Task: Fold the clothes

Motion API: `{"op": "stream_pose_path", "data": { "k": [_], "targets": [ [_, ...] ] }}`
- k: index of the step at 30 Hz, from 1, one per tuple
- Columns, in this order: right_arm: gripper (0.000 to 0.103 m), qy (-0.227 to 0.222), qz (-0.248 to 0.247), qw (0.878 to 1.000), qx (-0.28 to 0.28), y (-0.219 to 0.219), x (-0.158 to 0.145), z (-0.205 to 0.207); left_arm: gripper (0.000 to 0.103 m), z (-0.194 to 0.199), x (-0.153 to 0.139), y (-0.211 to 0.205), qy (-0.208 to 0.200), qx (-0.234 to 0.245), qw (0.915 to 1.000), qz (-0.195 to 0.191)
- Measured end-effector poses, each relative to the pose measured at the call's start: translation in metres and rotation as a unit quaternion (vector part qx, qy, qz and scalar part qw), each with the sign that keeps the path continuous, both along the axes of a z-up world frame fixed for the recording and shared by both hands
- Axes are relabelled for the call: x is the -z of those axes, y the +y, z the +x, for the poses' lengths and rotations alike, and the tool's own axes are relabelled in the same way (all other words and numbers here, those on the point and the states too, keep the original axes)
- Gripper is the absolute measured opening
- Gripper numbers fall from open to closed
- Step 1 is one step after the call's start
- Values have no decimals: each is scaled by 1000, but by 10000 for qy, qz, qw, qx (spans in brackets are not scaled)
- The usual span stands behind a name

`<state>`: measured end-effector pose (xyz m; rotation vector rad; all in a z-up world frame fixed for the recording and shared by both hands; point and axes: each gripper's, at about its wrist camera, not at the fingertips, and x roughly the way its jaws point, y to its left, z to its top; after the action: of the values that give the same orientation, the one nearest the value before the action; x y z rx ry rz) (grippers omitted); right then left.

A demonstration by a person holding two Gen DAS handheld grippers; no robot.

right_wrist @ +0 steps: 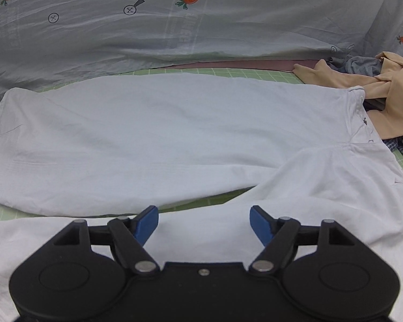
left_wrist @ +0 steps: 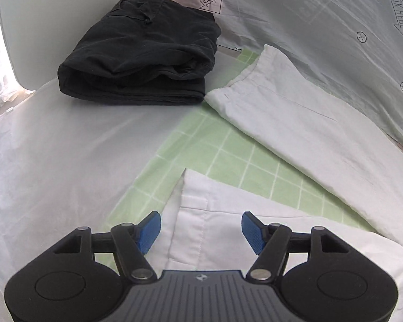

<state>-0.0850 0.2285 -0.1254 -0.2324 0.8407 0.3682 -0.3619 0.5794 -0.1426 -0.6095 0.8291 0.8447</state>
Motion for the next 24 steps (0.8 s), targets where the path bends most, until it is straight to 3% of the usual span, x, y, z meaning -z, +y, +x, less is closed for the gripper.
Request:
{"op": "stream_pose_path", "data": {
  "k": [6,10,14,16,18,24],
  "targets": [
    [76,62,-20,9998,191,-8,1,-9,66,-3,7,-1,-324,168,9987,-344],
    [76,97,-24,9994,329,-13,4,-12,66,-4,9,4,-277,43,9991,-323],
    [76,141,-65,9991,391,-16,6,-16,65,0,9,11,-243,230,9986,-401],
    [76,162,-102,9990,403,-16,7,-18,59,5,6,9,-193,451,9985,-254],
    [76,182,-139,9989,415,-17,8,-21,28,8,4,7,-205,627,9976,-205],
    [76,237,-277,9984,426,-18,12,-28,27,3,0,5,-579,670,9958,-222]
  ]
}}
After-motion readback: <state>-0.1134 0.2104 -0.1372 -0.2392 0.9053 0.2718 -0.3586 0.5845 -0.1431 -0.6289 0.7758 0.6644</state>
